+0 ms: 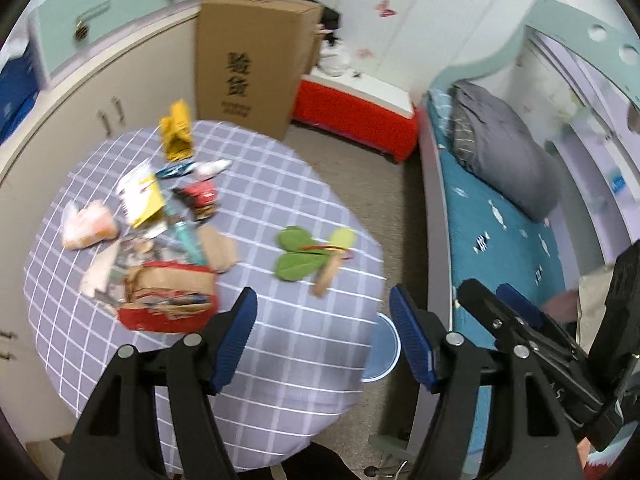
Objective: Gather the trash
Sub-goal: 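Move both tools back over the table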
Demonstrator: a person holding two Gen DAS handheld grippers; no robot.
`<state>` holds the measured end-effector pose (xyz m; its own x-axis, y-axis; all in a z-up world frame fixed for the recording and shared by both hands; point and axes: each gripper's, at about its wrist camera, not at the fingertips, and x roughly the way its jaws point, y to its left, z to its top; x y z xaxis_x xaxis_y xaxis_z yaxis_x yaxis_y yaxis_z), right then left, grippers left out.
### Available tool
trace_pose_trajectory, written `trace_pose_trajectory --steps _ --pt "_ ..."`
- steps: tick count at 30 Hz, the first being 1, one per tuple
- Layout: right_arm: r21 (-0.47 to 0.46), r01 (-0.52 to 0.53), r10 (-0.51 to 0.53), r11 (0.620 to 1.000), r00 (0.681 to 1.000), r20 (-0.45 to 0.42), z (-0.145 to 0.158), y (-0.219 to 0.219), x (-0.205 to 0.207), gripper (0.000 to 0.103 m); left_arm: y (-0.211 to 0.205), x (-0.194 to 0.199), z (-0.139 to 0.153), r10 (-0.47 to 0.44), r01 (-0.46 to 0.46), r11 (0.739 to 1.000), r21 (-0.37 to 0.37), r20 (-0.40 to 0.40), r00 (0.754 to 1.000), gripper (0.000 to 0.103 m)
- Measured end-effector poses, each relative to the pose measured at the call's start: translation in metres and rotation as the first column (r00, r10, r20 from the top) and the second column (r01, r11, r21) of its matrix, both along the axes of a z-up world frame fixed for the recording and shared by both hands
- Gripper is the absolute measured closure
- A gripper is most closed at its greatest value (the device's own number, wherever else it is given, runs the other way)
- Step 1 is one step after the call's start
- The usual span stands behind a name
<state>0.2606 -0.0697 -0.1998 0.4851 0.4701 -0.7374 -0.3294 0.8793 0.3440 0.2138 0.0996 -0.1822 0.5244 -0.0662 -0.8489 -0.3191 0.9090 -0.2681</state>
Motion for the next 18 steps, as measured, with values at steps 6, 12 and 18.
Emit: trace_pose_trajectory --steps 6,12,18 --pt "-0.026 0.017 -0.018 1.000 0.999 -0.035 -0.017 0.030 0.005 0.013 0.051 0.007 -0.025 0.012 -0.014 0.999 -0.036 -0.050 0.999 0.036" --pt "-0.049 0.079 -0.083 0.996 0.992 -0.093 -0.041 0.053 0.019 0.013 0.076 0.032 -0.049 -0.052 0.047 0.997 -0.060 -0.086 0.995 0.036" --pt "-0.068 0.145 -0.153 0.987 0.979 -0.132 -0.064 0.062 0.029 0.013 0.089 0.064 -0.089 -0.131 0.119 0.989 -0.083 -0.157 0.979 0.043"
